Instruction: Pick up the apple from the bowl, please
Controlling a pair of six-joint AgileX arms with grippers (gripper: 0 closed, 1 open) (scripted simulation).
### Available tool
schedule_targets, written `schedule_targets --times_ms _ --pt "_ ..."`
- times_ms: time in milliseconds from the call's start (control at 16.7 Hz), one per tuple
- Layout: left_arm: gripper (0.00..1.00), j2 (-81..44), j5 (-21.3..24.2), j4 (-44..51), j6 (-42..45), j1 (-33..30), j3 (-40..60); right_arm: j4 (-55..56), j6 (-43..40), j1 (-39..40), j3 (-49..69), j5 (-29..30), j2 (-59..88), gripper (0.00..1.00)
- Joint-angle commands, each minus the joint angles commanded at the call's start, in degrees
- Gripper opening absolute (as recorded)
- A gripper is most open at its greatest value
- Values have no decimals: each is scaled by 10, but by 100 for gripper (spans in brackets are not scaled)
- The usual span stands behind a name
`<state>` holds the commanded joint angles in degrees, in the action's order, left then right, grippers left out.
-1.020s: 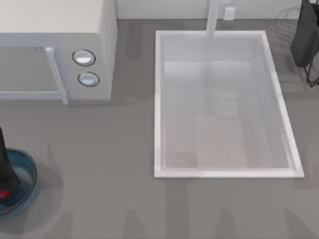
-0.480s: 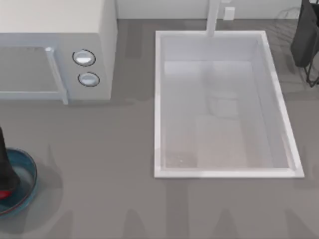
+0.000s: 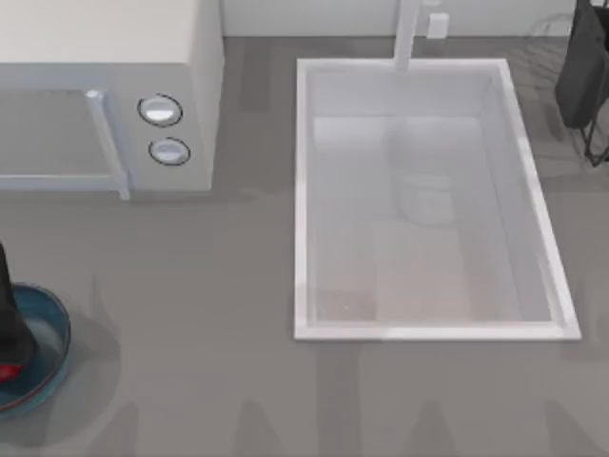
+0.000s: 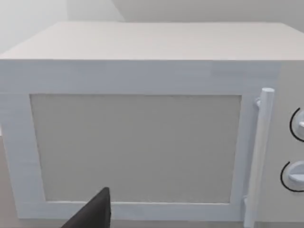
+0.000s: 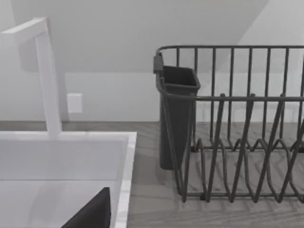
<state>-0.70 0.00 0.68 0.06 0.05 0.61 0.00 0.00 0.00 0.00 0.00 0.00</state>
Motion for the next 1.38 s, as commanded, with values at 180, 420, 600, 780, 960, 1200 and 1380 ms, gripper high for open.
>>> schedule_targets --times_ms 180,420,600,780,960,1200,1380 --pt "100 -55 0 49 4 3 45 0 0 0 0 0 0 100" --pt "100 -210 0 166 15 12 151 0 0 0 0 0 0 100" --pt "100 -360 0 273 24 19 249 0 0 0 0 0 0 100" --pt "100 -517 0 384 34 27 349 0 0 0 0 0 0 100" --pt "100 -660 0 483 42 34 439 0 0 0 0 0 0 100" --pt "100 -795 0 577 51 41 524 0 0 0 0 0 0 100" --pt "100 -835 0 606 53 43 551 0 0 0 0 0 0 100"
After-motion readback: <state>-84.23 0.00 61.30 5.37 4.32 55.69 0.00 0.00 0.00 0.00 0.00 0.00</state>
